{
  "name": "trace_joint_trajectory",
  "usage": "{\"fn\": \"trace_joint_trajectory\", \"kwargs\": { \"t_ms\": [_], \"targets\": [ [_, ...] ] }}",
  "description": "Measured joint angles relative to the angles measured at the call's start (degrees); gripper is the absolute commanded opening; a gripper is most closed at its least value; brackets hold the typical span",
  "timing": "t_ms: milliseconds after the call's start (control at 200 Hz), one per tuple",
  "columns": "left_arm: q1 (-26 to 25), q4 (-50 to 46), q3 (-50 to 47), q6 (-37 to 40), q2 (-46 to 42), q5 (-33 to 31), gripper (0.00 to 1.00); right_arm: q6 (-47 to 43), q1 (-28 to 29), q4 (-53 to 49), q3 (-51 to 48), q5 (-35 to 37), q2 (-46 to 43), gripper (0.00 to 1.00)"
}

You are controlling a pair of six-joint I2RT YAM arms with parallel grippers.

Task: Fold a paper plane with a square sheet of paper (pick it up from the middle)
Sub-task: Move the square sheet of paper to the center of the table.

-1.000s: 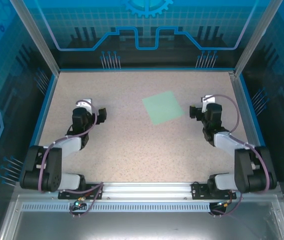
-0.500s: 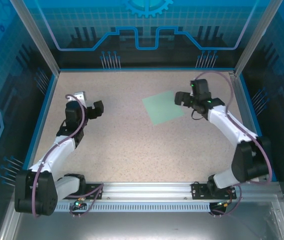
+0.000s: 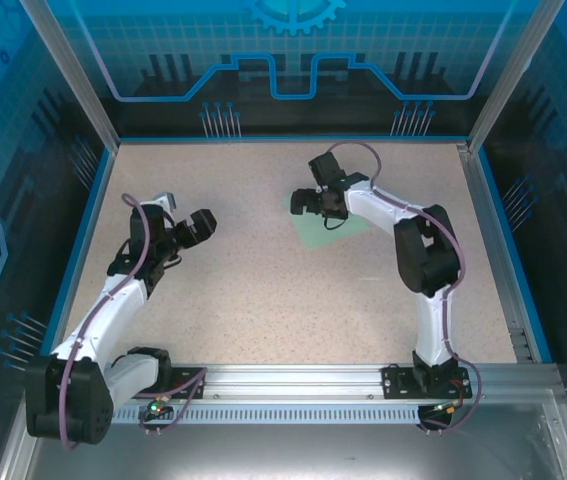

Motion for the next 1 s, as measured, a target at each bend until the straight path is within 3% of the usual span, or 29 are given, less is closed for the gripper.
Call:
{"fn": "trace_joint_trajectory", "kwargs": {
  "t_ms": [275, 590, 745, 1000],
  "targets": [
    [-0.04, -2.40, 0.50, -0.09, 0.00, 0.57, 0.98, 3.10, -0.04, -3.32, 3.93, -1.36, 6.27, 0.99],
    [-0.07, -2.29, 0.42, -1.57, -0.07, 0.57, 0.99, 6.45, 1.16, -1.11, -2.27, -1.44, 2.86, 1.00],
    [-0.13, -1.95, -0.52, -2.25, -0.04, 0.55, 0.99, 8.85, 6.51, -0.61, -10.73, 0.92, -2.69, 0.99],
    [-0.42, -1.29, -1.16, -2.60, 0.26, 0.35, 0.99, 16.04, 20.33, -2.01, -22.95, 3.63, -11.43, 1.00]
  ]
}}
